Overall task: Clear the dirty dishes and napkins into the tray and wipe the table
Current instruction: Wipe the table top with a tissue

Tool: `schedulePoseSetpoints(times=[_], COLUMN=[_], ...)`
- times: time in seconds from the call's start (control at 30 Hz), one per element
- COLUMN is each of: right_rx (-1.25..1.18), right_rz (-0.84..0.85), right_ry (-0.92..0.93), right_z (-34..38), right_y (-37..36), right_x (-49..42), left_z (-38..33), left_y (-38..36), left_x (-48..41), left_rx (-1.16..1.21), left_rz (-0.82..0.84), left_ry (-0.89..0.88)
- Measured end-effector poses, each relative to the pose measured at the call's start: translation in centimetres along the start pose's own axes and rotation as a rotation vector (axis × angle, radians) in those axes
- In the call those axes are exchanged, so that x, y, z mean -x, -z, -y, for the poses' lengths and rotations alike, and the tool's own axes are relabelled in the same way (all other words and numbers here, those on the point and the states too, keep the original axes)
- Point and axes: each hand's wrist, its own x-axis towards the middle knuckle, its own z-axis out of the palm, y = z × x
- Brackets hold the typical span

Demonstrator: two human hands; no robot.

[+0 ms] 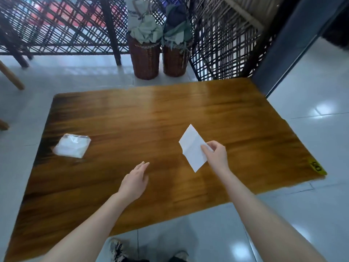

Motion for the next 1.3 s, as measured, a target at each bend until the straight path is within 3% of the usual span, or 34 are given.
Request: schedulePoseSetpoints(times=[0.4,0.77,1.3], right_rx=[-0.041,-0.031,0.071], right_rz=[-0.205,-0.414,-0.249], right_ry=[-0.149,-0.281,-0.357], right_z=[-7.3,-11.4,-17.1], right_y=[12.5,17.7,20.0], right_x=[-0.3,-1.7,-8.4], left_z=[-9.5,-15.0,-18.8], left_y=[-4.9,-7.5,-10.2], left_x=[-4.4,-10.9,-15.7], left_rx=[-0.083,-0.18,-0.181], left_rz=[0.117,0.232,0.253], left_ry=[-0.17,-0.332,-0.223])
